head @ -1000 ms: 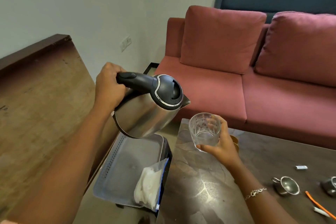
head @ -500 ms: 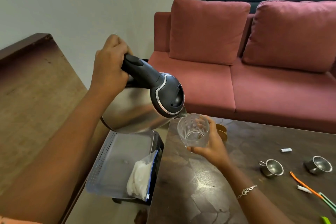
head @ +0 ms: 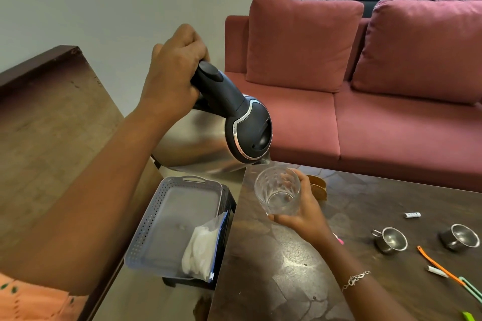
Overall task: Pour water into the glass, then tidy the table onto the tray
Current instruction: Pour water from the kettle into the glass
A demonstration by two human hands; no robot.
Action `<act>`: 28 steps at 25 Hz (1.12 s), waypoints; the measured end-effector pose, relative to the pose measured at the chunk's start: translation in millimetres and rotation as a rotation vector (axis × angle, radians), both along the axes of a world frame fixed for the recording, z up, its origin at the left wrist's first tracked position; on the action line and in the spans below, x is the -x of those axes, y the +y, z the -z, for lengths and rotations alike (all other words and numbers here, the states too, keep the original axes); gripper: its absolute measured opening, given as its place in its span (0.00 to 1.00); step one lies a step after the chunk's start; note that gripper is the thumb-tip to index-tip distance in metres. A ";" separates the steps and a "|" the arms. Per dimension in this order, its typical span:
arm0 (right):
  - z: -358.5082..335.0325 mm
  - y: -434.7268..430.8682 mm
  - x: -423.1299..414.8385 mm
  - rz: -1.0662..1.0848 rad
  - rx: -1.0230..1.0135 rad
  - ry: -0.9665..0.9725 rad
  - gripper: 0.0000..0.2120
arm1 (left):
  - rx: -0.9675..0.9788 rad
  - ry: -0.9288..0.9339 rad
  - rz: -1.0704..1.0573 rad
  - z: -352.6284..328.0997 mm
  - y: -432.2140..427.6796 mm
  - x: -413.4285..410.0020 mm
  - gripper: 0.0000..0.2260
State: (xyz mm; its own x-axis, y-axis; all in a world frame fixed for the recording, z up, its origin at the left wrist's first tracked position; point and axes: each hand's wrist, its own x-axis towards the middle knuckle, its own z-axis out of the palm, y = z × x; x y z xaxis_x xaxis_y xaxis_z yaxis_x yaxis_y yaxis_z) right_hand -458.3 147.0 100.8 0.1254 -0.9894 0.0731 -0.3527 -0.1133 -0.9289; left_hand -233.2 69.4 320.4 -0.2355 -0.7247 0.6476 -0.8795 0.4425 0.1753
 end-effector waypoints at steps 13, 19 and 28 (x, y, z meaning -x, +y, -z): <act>3.7 3.8 0.6 0.002 -0.002 -0.016 0.44 | 0.030 -0.120 0.069 -12.4 5.7 13.9 0.09; 6.2 6.1 4.4 -0.004 -0.009 -0.020 0.44 | 0.053 -0.159 0.049 -14.8 4.9 17.6 0.09; 11.7 6.8 11.9 0.009 -0.016 -0.018 0.44 | 0.088 -0.191 0.057 -16.7 4.1 27.3 0.08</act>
